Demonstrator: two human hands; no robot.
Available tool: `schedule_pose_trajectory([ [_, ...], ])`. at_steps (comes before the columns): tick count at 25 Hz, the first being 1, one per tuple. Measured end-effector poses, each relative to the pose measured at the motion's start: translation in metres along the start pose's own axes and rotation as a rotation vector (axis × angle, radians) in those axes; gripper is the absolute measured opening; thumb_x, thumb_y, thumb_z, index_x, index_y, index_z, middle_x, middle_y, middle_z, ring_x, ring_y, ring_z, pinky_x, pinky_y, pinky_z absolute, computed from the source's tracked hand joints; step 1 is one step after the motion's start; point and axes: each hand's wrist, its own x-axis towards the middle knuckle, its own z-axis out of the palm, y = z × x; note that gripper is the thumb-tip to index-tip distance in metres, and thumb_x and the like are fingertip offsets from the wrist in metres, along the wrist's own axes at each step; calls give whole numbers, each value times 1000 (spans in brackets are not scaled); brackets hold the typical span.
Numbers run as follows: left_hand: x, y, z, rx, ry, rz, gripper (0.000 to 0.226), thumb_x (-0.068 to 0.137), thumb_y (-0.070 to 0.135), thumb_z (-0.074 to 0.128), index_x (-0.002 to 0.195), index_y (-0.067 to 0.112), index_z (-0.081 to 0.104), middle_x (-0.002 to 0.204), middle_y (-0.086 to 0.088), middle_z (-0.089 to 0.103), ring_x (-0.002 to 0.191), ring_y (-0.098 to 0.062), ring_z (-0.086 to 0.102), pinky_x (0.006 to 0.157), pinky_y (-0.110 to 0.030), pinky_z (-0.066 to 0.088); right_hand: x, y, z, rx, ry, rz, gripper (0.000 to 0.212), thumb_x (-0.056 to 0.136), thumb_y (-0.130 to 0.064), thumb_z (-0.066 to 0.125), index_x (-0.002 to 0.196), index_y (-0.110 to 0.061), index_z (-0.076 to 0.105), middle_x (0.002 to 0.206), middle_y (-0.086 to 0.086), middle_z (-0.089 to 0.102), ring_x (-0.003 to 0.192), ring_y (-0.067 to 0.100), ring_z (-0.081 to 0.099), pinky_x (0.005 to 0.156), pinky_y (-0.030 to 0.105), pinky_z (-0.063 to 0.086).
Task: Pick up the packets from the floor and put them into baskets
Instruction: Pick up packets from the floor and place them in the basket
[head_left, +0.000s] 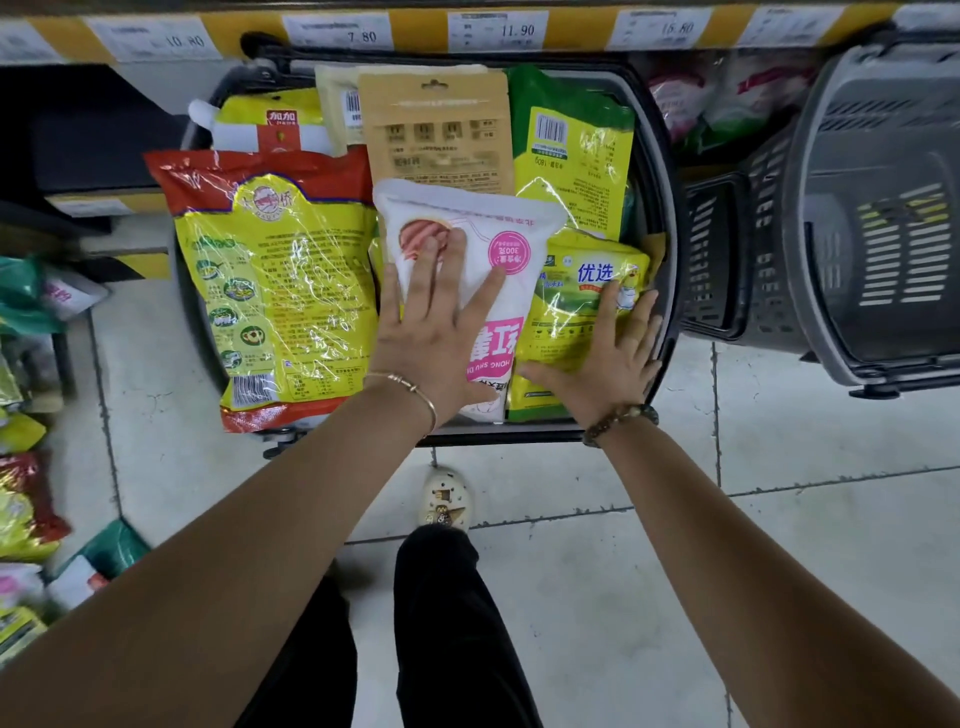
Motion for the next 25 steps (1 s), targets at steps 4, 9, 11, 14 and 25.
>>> schedule_pose_trajectory([
  [4, 13, 4, 12, -41, -27, -7, 122, 66, 80, 46, 134, 28, -41, 147, -16, -32, 134, -35, -30, 107, -61, -11, 3, -5, 13, -49, 61, -21, 128, 47, -92, 25, 147, -23, -15, 153, 19, -20, 142, 36, -13, 113, 53, 0],
  [9, 19, 8, 11, -58, -26, 9, 122, 67, 76, 48, 127, 28, -47, 145, -16, -34, 126, -32, -40, 96, -57, -30, 21, -3, 19, -131, -94, 28, 117, 64, -86, 26, 139, -17, -31, 149, 19, -30, 142, 28, -20, 116, 45, -8],
  [11, 19, 10, 10, -59, -27, 1, 120, 69, 75, 48, 128, 28, -46, 146, -16, -33, 126, -32, -40, 93, -55, -34, 23, -2, 18, -153, -134, 42, 114, 71, -82, 33, 136, -21, -37, 147, 17, -34, 142, 26, -20, 114, 43, -11],
  [14, 18, 10, 7, -45, -53, 9, 122, 68, 78, 48, 132, 27, -43, 144, -16, -36, 131, -35, -34, 96, -58, -30, 19, 1, 12, -44, -142, 43, 107, 76, -74, 42, 139, -29, -31, 151, 14, -29, 143, 25, -13, 113, 41, -8],
  [25, -50, -8, -30, -583, 99, -191, 61, 85, 32, 58, 141, 22, 35, 154, -7, 22, 140, -23, 24, 115, -46, 9, -41, -37, -14, 256, 138, -149, 60, 90, -27, 57, 144, -20, 32, 148, 6, 34, 135, 22, 33, 101, 36, 35],
])
